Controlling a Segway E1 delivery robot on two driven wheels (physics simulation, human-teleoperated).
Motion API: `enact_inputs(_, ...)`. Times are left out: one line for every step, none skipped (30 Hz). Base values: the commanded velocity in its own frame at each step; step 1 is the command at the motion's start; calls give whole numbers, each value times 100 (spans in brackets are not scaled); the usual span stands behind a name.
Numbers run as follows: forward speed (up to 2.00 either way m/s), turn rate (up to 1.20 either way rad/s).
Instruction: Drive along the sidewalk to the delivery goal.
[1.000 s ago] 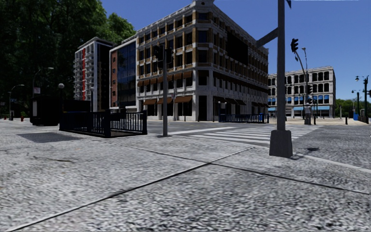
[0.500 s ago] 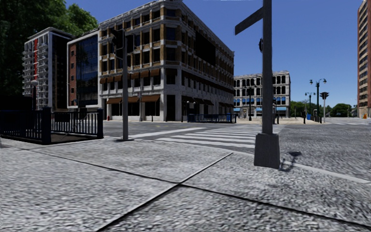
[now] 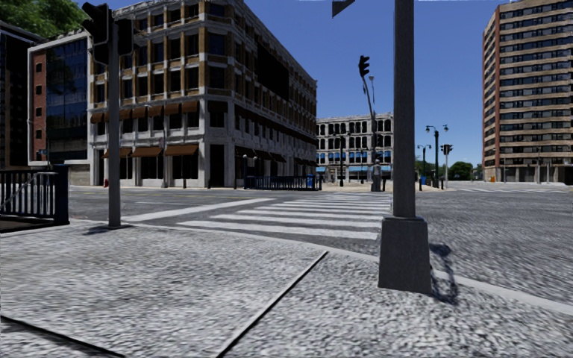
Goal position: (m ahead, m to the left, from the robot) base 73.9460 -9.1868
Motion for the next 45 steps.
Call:
enact_inputs(200, -14)
enact_inputs(200, -14)
enact_inputs(200, -2)
enact_inputs(200, 0)
enact_inputs(200, 0)
enact_inputs(200, 0)
enact_inputs(200, 0)
enact_inputs(200, 0)
enact_inputs(200, 0)
enact_inputs(200, 0)
enact_inputs(200, 0)
enact_inputs(200, 0)
enact_inputs(200, 0)
enact_inputs(200, 0)
enact_inputs(200, 0)
enact_inputs(200, 0)
enact_inputs(200, 0)
enact_inputs(200, 0)
enact_inputs(200, 0)
enact_inputs(200, 0)
enact_inputs(200, 0)
enact_inputs(200, 0)
enact_inputs(200, 1)
enact_inputs(200, 14)
enact_inputs(200, 14)
enact_inputs(200, 18)
enact_inputs(200, 16)
enact_inputs(200, 5)
enact_inputs(200, 0)
enact_inputs(200, 0)
enact_inputs(200, 0)
enact_inputs(200, 0)
enact_inputs(200, 0)
enact_inputs(200, 0)
enact_inputs(200, 0)
enact_inputs(200, 0)
enact_inputs(200, 0)
enact_inputs(200, 0)
enact_inputs(200, -2)
enact_inputs(200, -19)
enact_inputs(200, -26)
enact_inputs(200, -30)
enact_inputs(200, -30)
enact_inputs(200, -30)
enact_inputs(200, -30)
